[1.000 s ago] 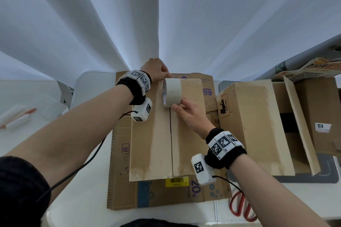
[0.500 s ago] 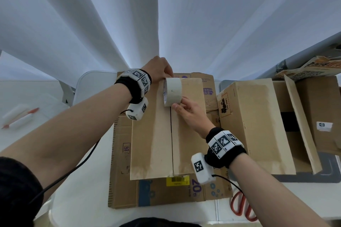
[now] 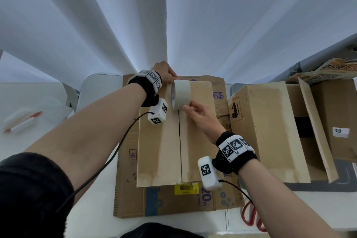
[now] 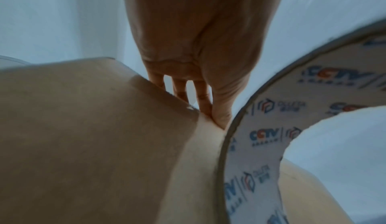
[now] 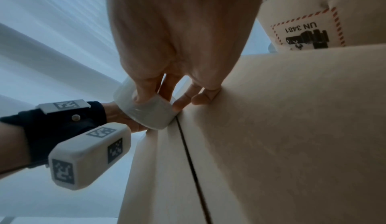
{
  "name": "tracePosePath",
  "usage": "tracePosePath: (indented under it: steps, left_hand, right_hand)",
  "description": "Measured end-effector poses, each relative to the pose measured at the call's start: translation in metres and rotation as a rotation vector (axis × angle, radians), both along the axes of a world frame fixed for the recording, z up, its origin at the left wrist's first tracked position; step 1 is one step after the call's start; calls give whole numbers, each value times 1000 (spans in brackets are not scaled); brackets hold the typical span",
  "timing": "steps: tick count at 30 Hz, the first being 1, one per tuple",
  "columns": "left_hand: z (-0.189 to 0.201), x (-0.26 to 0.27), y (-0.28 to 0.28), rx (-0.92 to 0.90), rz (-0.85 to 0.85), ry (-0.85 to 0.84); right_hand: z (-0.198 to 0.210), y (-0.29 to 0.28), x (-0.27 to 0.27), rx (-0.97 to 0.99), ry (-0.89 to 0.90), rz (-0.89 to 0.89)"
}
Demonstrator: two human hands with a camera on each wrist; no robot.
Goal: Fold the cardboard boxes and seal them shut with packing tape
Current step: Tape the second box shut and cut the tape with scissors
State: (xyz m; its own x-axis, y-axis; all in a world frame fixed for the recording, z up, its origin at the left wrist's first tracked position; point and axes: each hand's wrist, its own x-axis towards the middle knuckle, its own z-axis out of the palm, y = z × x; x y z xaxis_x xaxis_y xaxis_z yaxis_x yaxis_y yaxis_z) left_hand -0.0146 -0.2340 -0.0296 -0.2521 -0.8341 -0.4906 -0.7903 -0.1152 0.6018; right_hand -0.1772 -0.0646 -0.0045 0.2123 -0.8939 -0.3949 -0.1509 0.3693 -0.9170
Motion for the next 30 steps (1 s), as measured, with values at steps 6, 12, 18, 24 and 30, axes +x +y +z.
tracePosePath:
  steps: [6,12,18,24,30]
  left_hand:
    - [1,-1,3,-2,6,-21]
    - [-2,0,11,-20,66,15]
    - [-5,5,26,-36,116,62]
    - [1,9,42,-69,83,61]
    - [7,8,46,-97,-121,-143]
  right_hand:
    - [-1,16,-1,-21,-21,-43]
    - [-3,32,-7,11,-47,-78]
    - [-2,40,-4,34,-56,-75]
    - [-5,41,-1,19,-85,-84]
    - [-5,40,2,5,-115,-130]
